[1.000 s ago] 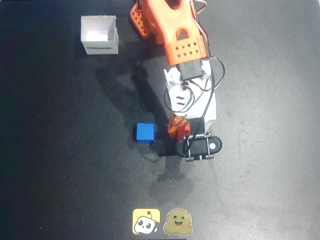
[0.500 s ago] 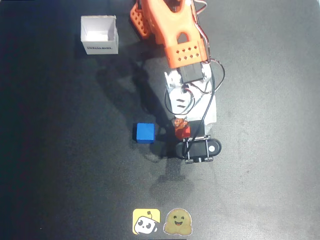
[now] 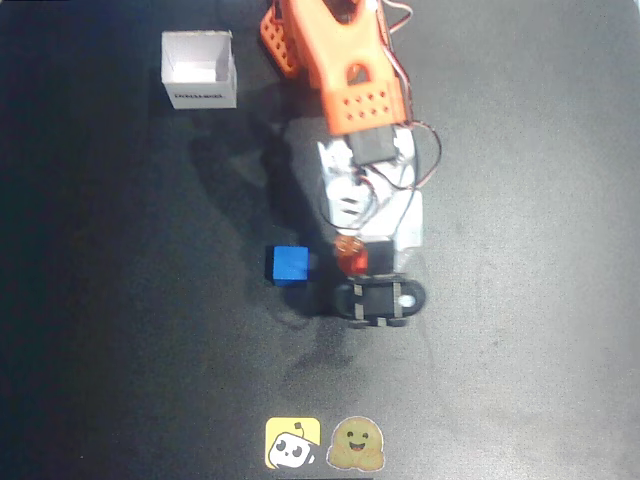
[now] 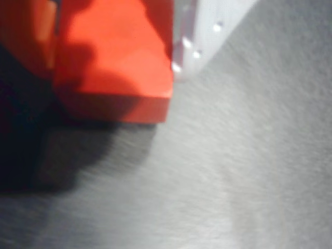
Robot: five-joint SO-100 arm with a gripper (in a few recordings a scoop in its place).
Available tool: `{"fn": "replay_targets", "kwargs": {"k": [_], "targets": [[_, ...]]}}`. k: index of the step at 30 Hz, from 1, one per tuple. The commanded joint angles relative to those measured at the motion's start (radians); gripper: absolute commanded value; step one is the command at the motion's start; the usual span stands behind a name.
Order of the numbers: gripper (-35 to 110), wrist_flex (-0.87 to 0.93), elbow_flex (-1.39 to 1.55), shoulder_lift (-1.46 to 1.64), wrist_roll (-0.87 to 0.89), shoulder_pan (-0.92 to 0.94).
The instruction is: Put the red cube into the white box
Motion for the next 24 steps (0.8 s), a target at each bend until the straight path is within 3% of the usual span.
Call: {"fn": "replay_targets", "kwargs": {"k": [1,10,18,24], "targets": [[0,0.152,-0.11,0.107,0.023,0.044],[0,0.594,-0.291,0.313,0.031,0.316],[0,0.792,-0.221,0.508,-0.212,0.781],[0,0.862,-0.135,0.568,-0.295,1.02]]}}
